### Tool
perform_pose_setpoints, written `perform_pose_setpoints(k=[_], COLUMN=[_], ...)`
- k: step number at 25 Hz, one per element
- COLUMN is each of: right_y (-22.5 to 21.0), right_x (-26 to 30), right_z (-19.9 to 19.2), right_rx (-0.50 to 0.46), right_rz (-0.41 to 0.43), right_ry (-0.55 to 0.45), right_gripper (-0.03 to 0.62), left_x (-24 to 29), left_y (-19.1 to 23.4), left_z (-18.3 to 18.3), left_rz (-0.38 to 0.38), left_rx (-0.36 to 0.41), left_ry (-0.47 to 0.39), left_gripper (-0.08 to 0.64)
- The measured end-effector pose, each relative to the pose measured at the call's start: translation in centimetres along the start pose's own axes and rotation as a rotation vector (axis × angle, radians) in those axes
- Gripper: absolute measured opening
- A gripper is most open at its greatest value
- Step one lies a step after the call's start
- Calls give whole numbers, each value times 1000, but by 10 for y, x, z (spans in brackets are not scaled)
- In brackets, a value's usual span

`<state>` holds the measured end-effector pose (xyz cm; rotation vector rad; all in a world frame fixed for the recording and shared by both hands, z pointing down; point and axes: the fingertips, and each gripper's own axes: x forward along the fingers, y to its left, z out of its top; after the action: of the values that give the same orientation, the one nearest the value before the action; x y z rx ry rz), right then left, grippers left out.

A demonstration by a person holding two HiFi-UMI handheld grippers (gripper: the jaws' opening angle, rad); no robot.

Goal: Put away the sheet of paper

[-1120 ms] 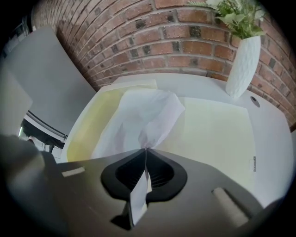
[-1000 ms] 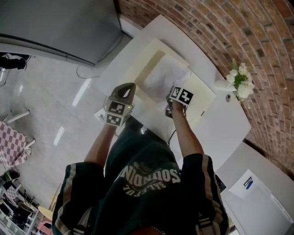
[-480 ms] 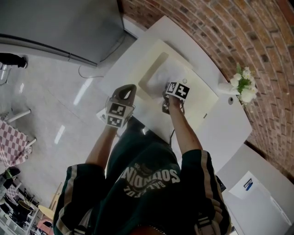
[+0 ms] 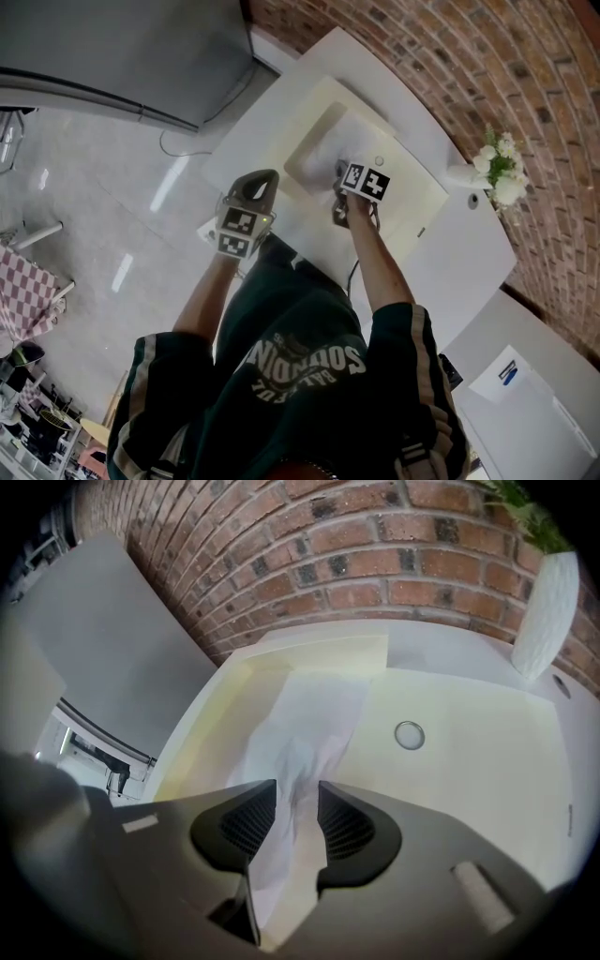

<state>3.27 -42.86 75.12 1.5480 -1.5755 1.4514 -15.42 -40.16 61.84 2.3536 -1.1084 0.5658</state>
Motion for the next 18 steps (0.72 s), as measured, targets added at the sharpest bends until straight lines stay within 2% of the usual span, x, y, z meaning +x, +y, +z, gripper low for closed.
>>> perform_pose_setpoints(k=[5, 7, 9, 12, 18], right_y=[-21, -31, -40, -49, -71], right_x=[-23, -35, -47, -67, -112], right_z=[-5, -6, -8, -14, -29], right_rx=[-13, -43, -83, -139, -172], right_rz=[-2, -10, -20, -22, -46], right_ry=[-78, -116, -155, -212, -300], right_gripper=[119, 81, 7, 2, 2], left_x=[2, 3, 4, -1, -16], left_y=[-12, -19, -27, -43, -83], left_z=[1, 3, 4, 5, 8], left_rz=[-17, -22, -24, -24, -24], left_rx=[7, 16, 26, 38, 66], left_ry=[-5, -11, -19, -32, -58], left_gripper=[11, 11, 11, 11, 11])
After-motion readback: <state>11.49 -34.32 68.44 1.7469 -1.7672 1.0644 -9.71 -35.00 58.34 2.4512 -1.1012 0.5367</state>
